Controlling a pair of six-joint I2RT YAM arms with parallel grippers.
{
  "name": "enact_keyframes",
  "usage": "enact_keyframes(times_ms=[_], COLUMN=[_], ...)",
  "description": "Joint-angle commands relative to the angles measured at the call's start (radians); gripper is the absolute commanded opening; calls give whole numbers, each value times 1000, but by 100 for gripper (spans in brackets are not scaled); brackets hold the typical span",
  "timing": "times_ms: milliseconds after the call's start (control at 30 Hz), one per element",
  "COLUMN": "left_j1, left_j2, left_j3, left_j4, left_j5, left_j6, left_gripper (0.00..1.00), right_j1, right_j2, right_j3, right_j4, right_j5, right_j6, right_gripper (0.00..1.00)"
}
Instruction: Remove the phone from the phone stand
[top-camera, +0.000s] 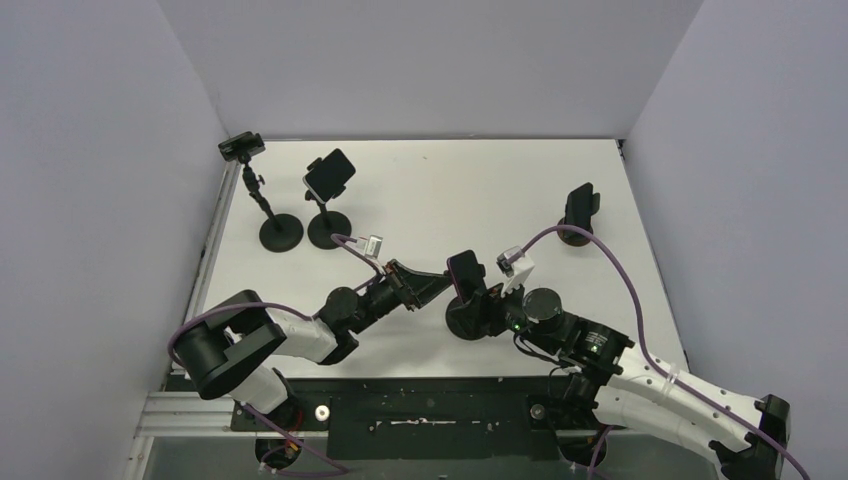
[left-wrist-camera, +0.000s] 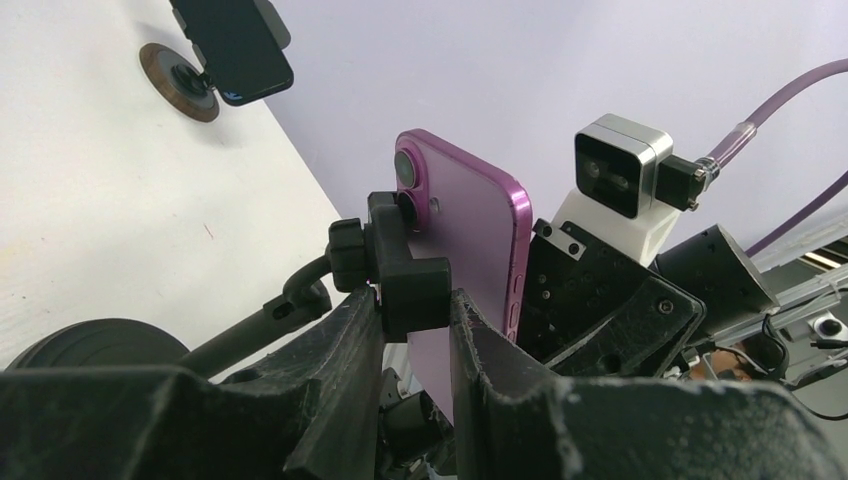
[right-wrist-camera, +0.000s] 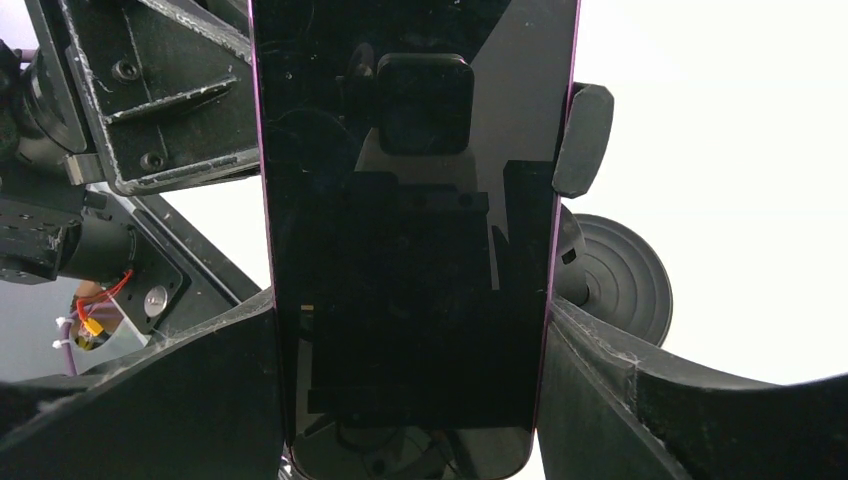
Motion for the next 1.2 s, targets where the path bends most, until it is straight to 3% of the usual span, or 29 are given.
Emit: enact_keyframes(times_ms=[0, 67, 200, 500, 667, 733, 967, 1067, 1167], left_j1=[16, 13, 9, 1, 5, 9, 18, 22, 25], left_j2=[16, 14, 8, -76, -240, -353, -819, -945, -968], left_j3=[20, 31, 47, 50, 6, -13, 29, 81, 139], left_j4=[-33, -50, -72, -159, -328, -446, -1043, -1143, -1156], left_j5=[-12, -1, 18, 3, -68, -121, -411, -483, -475], left_j6=[40, 48, 57, 79, 98, 115, 217, 281, 338], left_gripper=[0, 1, 27, 62, 80, 96, 97, 97, 97], right_j1=[-9, -10, -7, 9, 10, 13, 30, 41, 53], right_j2=[-23, -14, 10, 60, 91, 116, 244, 296, 344], right_j3=[30, 50, 100, 213, 285, 319, 429, 469, 496], right_j4=[97, 119, 142, 109, 76, 62, 52, 71, 91], right_j5=[-14, -51, -122, -149, -146, -140, -89, -74, -46], right_j6=[0, -3, -14, -55, -104, -135, -245, -280, -305], right_gripper=[0, 0, 0, 0, 0, 0, 0, 0, 0])
